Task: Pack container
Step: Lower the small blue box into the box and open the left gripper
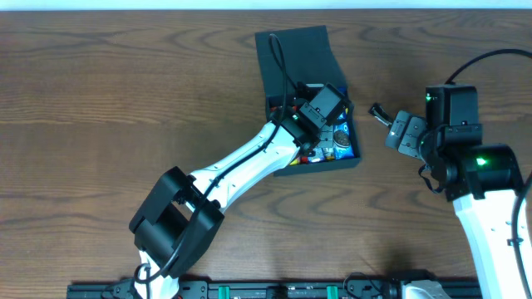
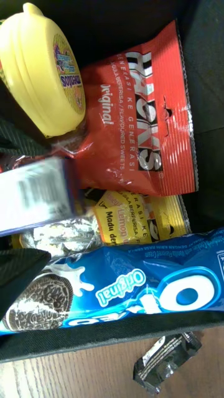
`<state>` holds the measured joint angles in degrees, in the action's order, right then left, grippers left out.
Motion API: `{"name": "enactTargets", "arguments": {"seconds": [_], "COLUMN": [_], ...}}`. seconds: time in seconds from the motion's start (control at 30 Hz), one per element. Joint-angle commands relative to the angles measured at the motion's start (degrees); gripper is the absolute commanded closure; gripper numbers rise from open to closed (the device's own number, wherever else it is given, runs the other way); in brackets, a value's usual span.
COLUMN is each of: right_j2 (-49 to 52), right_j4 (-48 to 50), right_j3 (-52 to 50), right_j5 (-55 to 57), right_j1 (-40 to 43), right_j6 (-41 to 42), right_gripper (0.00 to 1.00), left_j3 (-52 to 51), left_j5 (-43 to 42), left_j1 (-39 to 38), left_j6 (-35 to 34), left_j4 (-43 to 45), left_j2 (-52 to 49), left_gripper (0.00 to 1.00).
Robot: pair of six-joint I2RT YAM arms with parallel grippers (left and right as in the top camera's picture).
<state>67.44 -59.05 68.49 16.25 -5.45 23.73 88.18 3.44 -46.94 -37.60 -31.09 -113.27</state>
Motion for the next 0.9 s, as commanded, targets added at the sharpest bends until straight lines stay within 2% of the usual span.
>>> {"name": "enactTargets", "arguments": {"seconds": [0.0,0.13,0.23,0.27,0.37,0.5,0.63,0.7,0.87], "right_j2": [-0.2,-0.2,0.0,0.2,1.5,5.7,11.7,15.3,22.3], "right_j4": [-0.2,-0.2,-0.2,-0.3,0.0,2.7,5.9,8.8,19.6], "right_j3": [0.0,0.0,0.0,0.0,0.0,0.0,0.0,0.0,0.1], "right_j5": [0.0,0.0,1.2,2.9,7.8,6.8,0.3,-4.2,-10.8], "right_j1": [0.4,0.4,0.4,0.4,1.0,2.9,5.4,7.0,9.7], "right_j6": [1.1,0.2,-0.7,-0.6,-0.9,-12.9,-29.7,-37.4,-47.8], "right_gripper": [0.01,0.01,0.01,0.01,0.01,0.01,0.01,0.01,0.01], "left_j3": [0.9,1.5,4.3,5.6,10.1,15.8,16.9,16.9,16.9], "left_j5": [1.3,1.7,1.9,2.3,3.1,3.1,3.1,3.2,3.2], "left_j1": [0.0,0.2,0.7,0.9,1.3,1.6,1.7,1.7,1.6], "left_j6": [-0.1,1.1,3.5,4.1,7.0,11.5,14.7,16.2,16.9], "left_j4": [-0.1,-0.3,-2.4,-3.7,-8.6,-17.2,-22.6,-25.8,-33.2], "left_j2": [0.0,0.5,2.1,2.8,5.6,10.9,16.9,19.9,24.2], "left_gripper": [0.5,0.49,0.44,0.41,0.26,0.11,0.05,0.03,0.05]}}
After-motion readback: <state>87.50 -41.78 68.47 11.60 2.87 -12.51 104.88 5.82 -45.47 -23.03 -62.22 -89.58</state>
